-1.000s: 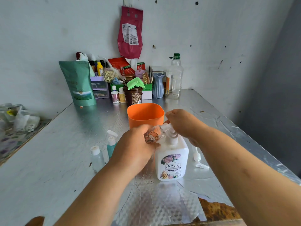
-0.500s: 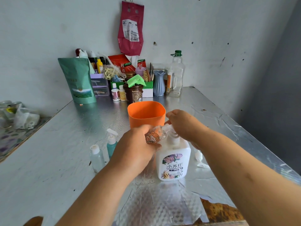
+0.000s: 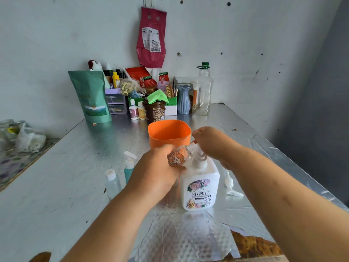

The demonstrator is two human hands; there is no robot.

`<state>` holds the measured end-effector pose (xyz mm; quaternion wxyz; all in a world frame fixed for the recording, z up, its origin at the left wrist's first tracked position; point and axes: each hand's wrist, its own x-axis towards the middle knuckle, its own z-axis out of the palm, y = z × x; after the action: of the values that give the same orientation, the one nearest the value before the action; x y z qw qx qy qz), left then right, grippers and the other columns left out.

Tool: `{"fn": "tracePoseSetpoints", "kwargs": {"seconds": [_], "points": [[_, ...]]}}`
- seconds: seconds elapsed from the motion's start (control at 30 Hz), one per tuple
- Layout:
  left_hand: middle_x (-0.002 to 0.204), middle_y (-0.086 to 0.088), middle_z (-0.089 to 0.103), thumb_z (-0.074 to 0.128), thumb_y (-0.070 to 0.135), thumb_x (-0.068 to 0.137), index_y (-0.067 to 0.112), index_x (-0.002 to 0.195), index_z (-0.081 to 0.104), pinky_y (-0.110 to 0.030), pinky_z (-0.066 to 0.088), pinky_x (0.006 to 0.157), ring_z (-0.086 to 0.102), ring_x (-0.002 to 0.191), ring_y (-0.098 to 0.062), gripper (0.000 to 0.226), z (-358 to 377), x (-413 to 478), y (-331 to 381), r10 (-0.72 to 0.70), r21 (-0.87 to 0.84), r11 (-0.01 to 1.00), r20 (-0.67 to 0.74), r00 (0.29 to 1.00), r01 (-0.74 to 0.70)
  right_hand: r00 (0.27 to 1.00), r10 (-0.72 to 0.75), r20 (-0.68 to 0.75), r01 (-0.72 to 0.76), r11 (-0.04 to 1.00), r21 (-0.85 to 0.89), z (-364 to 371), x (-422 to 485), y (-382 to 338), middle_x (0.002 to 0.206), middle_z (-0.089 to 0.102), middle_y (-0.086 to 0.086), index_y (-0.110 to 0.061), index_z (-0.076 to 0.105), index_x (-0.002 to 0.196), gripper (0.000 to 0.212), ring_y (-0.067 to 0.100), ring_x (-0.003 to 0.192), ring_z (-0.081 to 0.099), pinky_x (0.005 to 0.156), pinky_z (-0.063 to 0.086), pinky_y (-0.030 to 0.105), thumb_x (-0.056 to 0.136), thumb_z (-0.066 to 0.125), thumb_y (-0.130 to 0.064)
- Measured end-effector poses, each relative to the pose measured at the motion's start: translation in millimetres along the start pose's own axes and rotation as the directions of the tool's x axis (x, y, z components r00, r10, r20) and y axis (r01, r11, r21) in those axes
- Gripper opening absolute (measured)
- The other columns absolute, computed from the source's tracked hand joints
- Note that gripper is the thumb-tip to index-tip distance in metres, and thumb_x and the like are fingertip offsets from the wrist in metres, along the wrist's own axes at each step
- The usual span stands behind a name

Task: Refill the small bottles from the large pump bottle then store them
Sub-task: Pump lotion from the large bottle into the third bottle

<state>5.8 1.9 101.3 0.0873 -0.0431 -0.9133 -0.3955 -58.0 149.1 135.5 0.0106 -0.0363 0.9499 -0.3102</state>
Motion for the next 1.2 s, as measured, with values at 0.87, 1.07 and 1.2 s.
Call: {"fn": "tracePoseSetpoints", "kwargs": {"seconds": [0.87,1.07,1.2], "points": [[0.104,0.014,0.072,0.079,0.029,0.078,0.035,0.118,0.065,-0.039,0.053,0.087,0.066,0.098,-0.014,0.043,1.8,1.1,-2.5,0.01,-0.002,1.0,-0.005,1.0,-0.01,0.999,-0.031,-0.009,0.031,0.999,0.044,-1.9,-7.6,-1.1,0.12,0.055,0.029,0.005,0.053,0.121,0.041,0.042,0.112,0.053,0.093,0.044,0.044,0.103,0.025,-0.019],[0.1,0.013,0.073,0.08,0.029,0.077,0.035,0.115,0.066,-0.04,0.053,0.087,0.067,0.096,-0.015,0.041,3.6,2.3,-4.6,0.004,-0.009,1.0,-0.01,1.0,-0.004,1.0,-0.008,-0.017,0.009,0.999,0.049,0.8,-4.5,-0.1,0.119,0.057,0.026,0.005,0.054,0.12,0.035,0.04,0.111,0.055,0.094,0.046,0.043,0.101,0.029,-0.012],[0.103,0.012,0.072,0.079,0.029,0.078,0.035,0.116,0.065,-0.039,0.052,0.088,0.066,0.098,-0.015,0.041,4.5,2.0,-5.7,0.011,0.004,1.0,-0.016,1.0,-0.011,0.999,-0.009,-0.038,0.012,0.997,0.073,4.1,-5.4,1.2,0.12,0.056,0.027,0.005,0.054,0.119,0.033,0.04,0.112,0.054,0.094,0.046,0.044,0.1,0.03,-0.007]]}}
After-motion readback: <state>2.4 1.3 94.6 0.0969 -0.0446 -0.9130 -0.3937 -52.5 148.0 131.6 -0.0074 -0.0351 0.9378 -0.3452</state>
